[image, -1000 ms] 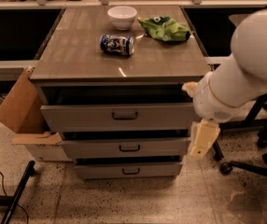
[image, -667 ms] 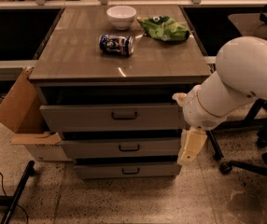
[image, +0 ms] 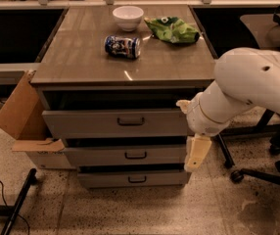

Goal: Open top drawer

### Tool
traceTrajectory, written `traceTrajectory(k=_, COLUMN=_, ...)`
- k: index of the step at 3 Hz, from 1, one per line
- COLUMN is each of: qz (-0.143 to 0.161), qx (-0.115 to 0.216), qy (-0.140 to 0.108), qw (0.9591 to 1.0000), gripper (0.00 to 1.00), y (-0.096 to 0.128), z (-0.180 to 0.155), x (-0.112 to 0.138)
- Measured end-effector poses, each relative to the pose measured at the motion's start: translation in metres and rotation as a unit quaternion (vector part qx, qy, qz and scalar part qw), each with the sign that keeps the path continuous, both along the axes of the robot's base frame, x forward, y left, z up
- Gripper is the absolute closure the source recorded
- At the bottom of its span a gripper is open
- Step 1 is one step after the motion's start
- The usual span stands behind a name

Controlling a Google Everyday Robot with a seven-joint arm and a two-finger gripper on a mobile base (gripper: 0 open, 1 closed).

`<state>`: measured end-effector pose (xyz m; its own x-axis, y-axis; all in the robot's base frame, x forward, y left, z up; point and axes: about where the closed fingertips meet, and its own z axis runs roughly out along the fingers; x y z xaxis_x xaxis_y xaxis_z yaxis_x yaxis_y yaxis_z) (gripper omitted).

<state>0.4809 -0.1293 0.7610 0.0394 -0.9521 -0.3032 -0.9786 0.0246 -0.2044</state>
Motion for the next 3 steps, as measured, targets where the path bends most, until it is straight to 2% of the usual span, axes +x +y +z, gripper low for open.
traceTrajectory(k=1, qz=0.024, qx=-0.011, qy=-0.010, qw=0.9996, gripper=0.00, y=-0.003, z=-0.038, x=0.034)
traceTrajectory(k=3, qz=0.030, qx=-0.028, qy=-0.023, qw=0.9989, gripper=0.00, y=-0.005, z=-0.071, x=0.079)
